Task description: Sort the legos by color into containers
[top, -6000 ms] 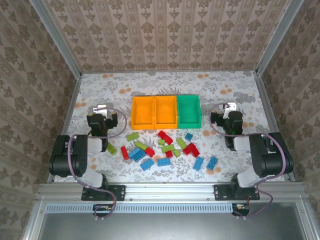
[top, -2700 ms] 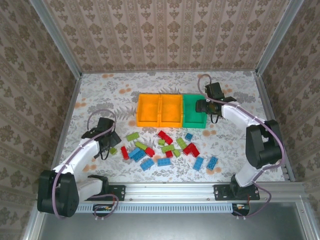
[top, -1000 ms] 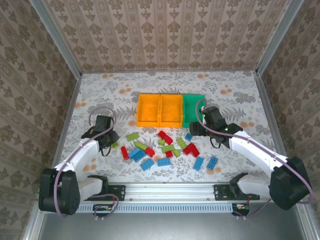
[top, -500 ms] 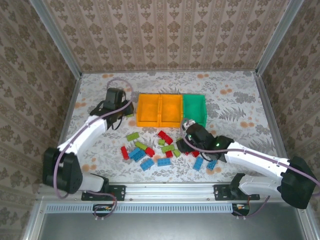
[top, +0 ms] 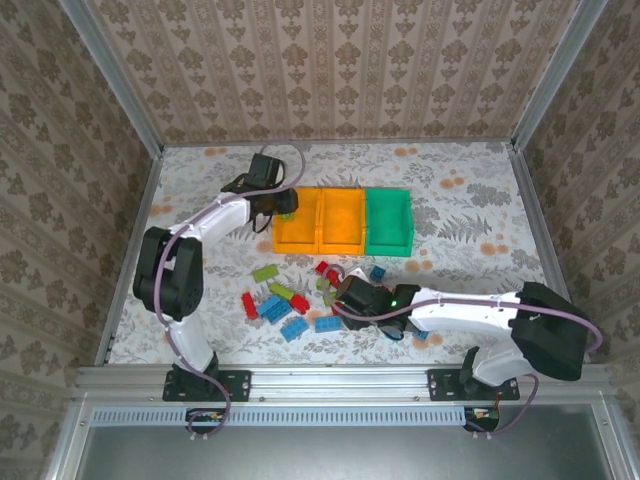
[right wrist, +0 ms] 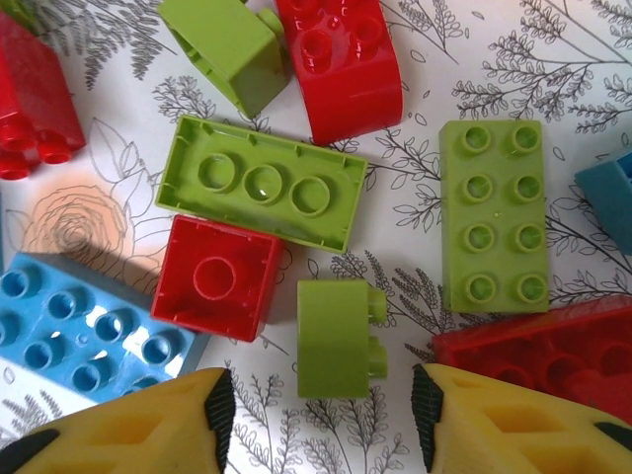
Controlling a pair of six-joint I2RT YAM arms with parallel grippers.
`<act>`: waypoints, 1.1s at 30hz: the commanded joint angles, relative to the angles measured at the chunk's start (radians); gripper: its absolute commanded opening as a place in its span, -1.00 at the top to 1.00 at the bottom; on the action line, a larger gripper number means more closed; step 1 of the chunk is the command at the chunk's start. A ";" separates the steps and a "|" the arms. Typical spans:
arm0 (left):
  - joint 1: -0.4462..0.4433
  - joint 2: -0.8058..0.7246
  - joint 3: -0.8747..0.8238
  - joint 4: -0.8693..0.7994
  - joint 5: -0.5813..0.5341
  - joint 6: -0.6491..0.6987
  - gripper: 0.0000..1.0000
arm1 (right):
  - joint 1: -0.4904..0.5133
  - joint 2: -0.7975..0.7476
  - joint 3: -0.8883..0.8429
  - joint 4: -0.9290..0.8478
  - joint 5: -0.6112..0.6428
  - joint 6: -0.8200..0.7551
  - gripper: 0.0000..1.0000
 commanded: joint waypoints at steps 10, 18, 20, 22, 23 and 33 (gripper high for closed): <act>-0.020 0.021 0.036 -0.015 0.019 -0.004 0.20 | 0.005 0.088 0.064 -0.081 0.072 0.045 0.07; -0.056 -0.020 -0.002 -0.006 0.017 -0.014 -0.11 | 0.002 0.151 0.087 -0.084 0.063 0.041 0.19; -0.055 -0.033 -0.014 -0.003 0.009 -0.014 -0.15 | 0.002 0.164 0.097 -0.096 0.070 0.043 0.27; -0.056 -0.049 -0.026 -0.003 0.003 -0.014 -0.19 | 0.002 0.164 0.100 -0.098 0.072 0.045 0.34; -0.056 -0.058 -0.032 -0.004 0.000 -0.014 -0.21 | 0.002 0.159 0.098 -0.096 0.073 0.047 0.36; -0.055 -0.178 -0.125 -0.013 -0.062 -0.013 -0.33 | 0.002 0.026 0.119 -0.132 0.109 0.035 0.57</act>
